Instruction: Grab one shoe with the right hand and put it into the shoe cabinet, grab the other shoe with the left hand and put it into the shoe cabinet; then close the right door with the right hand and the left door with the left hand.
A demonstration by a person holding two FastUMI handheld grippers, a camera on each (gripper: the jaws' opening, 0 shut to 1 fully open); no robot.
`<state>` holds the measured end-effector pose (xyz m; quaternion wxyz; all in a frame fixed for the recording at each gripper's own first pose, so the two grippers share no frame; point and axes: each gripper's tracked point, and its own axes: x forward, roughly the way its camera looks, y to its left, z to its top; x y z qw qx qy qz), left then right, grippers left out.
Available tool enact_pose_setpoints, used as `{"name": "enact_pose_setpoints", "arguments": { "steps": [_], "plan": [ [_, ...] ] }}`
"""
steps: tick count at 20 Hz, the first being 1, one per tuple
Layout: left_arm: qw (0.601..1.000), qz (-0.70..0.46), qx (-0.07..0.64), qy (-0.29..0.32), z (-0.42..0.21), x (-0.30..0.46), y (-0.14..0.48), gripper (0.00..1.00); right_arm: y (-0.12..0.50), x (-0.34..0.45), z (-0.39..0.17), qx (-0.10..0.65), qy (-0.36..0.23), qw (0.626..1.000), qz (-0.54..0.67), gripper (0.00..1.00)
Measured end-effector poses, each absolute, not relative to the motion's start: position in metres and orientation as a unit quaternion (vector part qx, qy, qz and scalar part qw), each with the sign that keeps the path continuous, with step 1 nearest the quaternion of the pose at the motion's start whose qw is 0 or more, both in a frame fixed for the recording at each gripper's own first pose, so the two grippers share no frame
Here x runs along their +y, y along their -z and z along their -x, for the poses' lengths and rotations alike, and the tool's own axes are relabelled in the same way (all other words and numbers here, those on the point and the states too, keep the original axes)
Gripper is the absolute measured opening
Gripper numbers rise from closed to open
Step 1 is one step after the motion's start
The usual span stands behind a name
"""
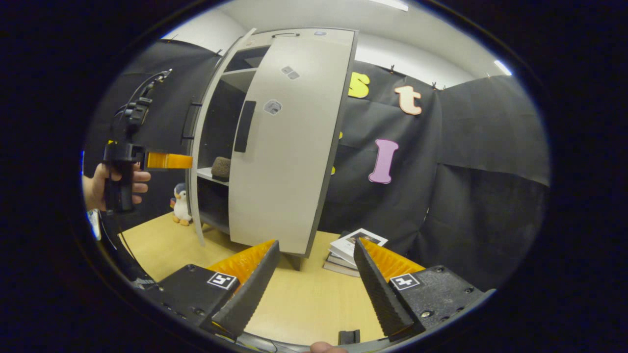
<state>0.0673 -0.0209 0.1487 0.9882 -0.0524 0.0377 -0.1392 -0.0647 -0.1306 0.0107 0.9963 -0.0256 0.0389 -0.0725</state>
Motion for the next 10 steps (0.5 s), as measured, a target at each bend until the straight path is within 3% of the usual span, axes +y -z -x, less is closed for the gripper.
{"name": "enact_pose_setpoints", "arguments": {
  "steps": [4,8,10],
  "plan": [
    [0.993,0.045,0.042,0.097,-0.036,-0.009,-0.139,0.85,-0.019,-0.119,0.056,0.032,0.062,0.997,-0.017,0.99],
    [0.998,0.022,0.013,0.062,-0.008,-0.005,-0.155,1.00,-0.032,-0.108,0.045,0.021,0.050,0.999,-0.004,1.00],
    [0.998,0.009,-0.002,0.064,0.004,-0.012,-0.165,0.95,-0.042,-0.104,0.036,0.011,0.065,0.998,0.007,0.99]
  ]
}}
